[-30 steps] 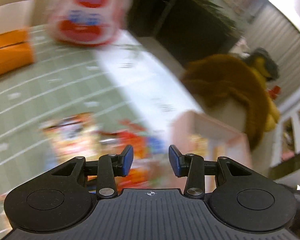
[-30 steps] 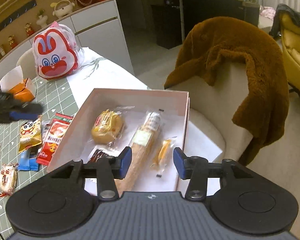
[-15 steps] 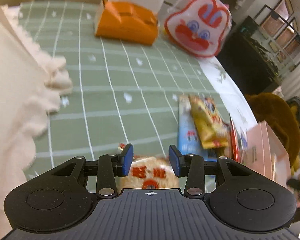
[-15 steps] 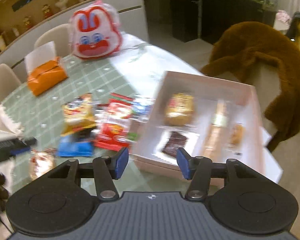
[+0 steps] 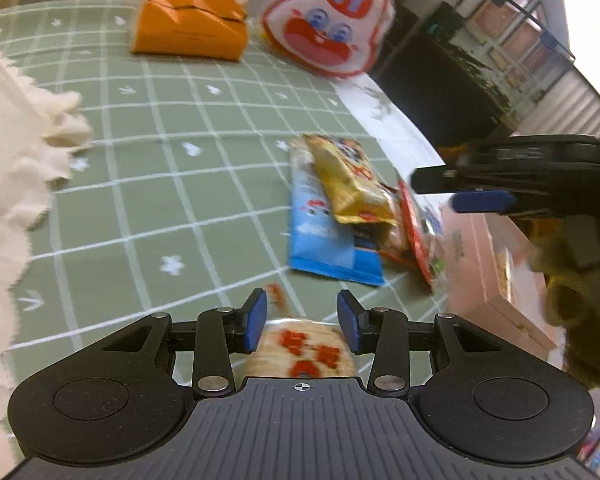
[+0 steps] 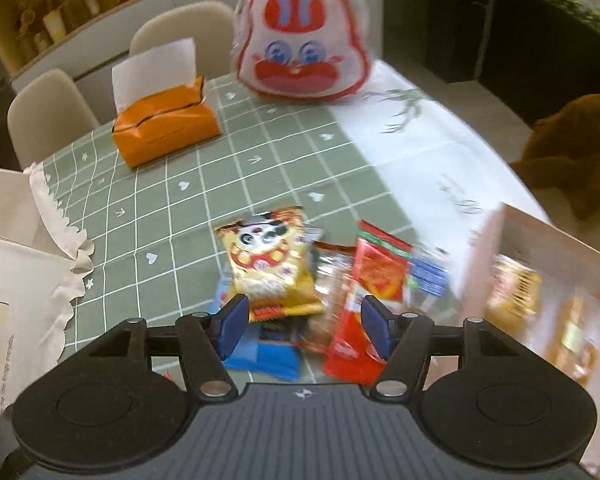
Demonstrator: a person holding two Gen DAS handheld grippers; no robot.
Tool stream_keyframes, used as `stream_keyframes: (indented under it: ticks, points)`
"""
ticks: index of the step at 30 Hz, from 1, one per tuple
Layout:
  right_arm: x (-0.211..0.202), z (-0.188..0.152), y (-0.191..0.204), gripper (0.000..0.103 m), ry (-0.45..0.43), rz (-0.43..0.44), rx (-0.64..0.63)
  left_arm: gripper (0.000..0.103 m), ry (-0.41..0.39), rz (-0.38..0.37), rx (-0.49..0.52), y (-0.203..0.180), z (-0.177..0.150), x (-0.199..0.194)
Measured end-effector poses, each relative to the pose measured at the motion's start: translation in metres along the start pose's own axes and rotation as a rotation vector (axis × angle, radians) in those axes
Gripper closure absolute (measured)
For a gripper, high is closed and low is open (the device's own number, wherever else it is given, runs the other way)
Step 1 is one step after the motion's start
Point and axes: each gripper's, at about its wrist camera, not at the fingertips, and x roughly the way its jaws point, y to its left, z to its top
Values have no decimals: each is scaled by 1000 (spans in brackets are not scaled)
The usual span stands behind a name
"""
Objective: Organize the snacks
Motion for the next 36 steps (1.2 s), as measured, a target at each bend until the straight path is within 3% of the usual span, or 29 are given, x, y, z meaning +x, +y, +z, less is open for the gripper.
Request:
stream_keyframes:
  ticks: [3, 7, 9, 13, 14, 16, 20, 21, 26, 34, 36]
  points:
    - [30, 11, 6, 41, 9, 33, -36, 59, 10, 16, -21, 10, 1, -4]
    - [66, 15, 8, 38, 5, 15, -63, 59, 64, 11, -43, 19, -5, -1]
    - [77, 15, 3, 26, 2, 70, -37, 59, 89, 20, -42, 20, -8, 2]
    - [92, 13, 0, 24, 62, 167, -9, 59, 104, 28, -44, 20, -11, 9]
    - [90, 12, 0, 25, 56, 165, -9, 59, 107, 26, -40, 19, -10, 10]
    - [83, 9, 0, 36, 41, 156, -7, 59, 111, 20, -33, 17, -10, 11]
    - [58, -2, 3, 71, 52, 135, -37, 59, 112, 17, -22, 13, -14, 10]
    - [51, -7, 4, 75, 49, 124, -53, 59, 115, 14, -14, 11, -16, 10]
    - [16, -52, -4, 78, 54, 98, -41, 59, 136, -17, 20, 1, -28, 8]
    - [-40, -144, -64, 78, 60, 97, 205, 59, 154, -43, 112, -27, -44, 13]
    - [-51, -165, -78, 70, 64, 77, 253, 57, 151, -42, 127, -32, -45, 16]
